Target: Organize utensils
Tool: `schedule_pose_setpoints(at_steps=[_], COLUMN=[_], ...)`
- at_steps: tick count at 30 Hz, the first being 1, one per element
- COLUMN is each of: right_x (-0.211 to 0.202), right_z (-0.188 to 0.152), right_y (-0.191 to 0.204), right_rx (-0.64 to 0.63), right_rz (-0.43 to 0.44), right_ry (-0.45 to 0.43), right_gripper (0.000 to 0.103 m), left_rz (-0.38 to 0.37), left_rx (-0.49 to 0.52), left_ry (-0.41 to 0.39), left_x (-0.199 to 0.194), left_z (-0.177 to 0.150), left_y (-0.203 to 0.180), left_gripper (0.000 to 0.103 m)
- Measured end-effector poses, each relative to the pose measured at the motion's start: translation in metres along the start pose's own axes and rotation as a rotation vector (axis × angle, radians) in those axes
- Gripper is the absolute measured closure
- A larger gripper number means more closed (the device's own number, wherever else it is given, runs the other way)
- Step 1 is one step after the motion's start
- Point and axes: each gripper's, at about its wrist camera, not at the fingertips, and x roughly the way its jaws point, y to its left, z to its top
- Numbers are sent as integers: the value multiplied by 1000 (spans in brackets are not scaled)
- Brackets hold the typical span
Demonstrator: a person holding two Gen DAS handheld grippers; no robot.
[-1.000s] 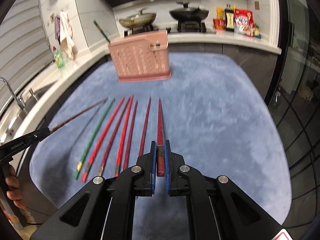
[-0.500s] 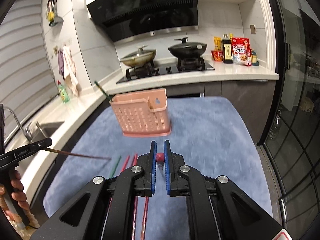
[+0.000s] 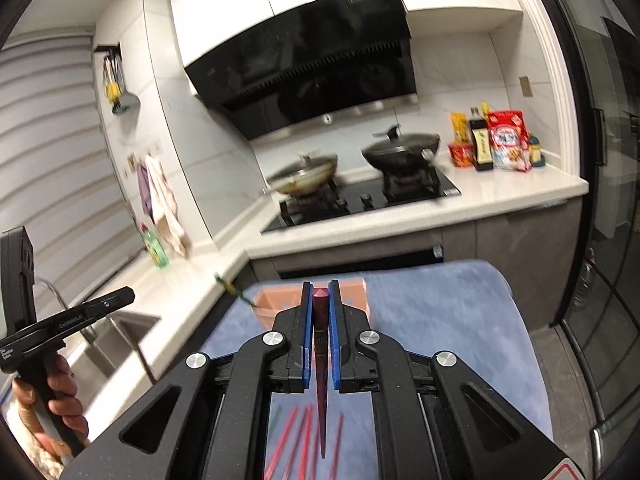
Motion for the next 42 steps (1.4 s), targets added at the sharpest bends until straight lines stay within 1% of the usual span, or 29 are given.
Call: schedule_pose_setpoints(at_steps=[2,4,6,8,10,12,14,15,19,20,21,22,23,24,25,27,28,33,37,42], right_x=[9,17,24,26,22,17,15,16,16,16,16,16,17,18,18,20,21,30,38,48], right_z=[15,28,39,45,44,40,37,36,31,29,27,26,24,23,22,22,23,22,19,16], right_y=[3,9,13,13,13,9,2,0,-11,-13,-13,-15,-17,-19,-22,-28,-33,-47,-52,-58], right_rx=[-7,-18,-30,-21,-21,-28,-24,-21,-18,-27,-34,-42,-47,-51,-53,-48,-42,-23,-13,2], right_rz=[5,8,0,6,10,-2,-12,-17,-45,-57,-66,-77,-88,-98,-106,-119,-124,-133,-131,-117], right_ry=[-28,-51,-70,-83,-86,-92,-85,-78,-54,-50,-48,-45,-43,-43,-42,-42,-39,-19,-7,3], right_gripper=[96,96,96,96,96,96,96,96,96,96,96,96,96,96,96,96,96,96,96,96], left_rz=[-13,-12,-7,3,-8,-5,5,8,35,32,30,34,34,27,22,23,21,13,8,29], left_rx=[9,29,41,43,41,44,38,41,63,71,77,78,82,92,101,139,156,200,207,221], left_ry=[-37,-84,-115,-129,-113,-79,-15,27,142,182,222,249,282,317,337,375,397,462,492,497], left_x=[1,2,3,3,7,14,29,39,72,82,93,102,113,125,133,155,166,211,237,260], left_z=[19,39,52,58,54,44,27,15,-28,-41,-53,-62,-72,-83,-90,-108,-114,-142,-155,-167], left_y=[-8,-17,-23,-23,-19,-14,-6,-2,3,3,2,3,1,-1,-2,-9,-13,-26,-30,-29], left_gripper=[103,103,103,103,103,102,102,102,102,101,97,86,78,65,61,60,56,56,56,57])
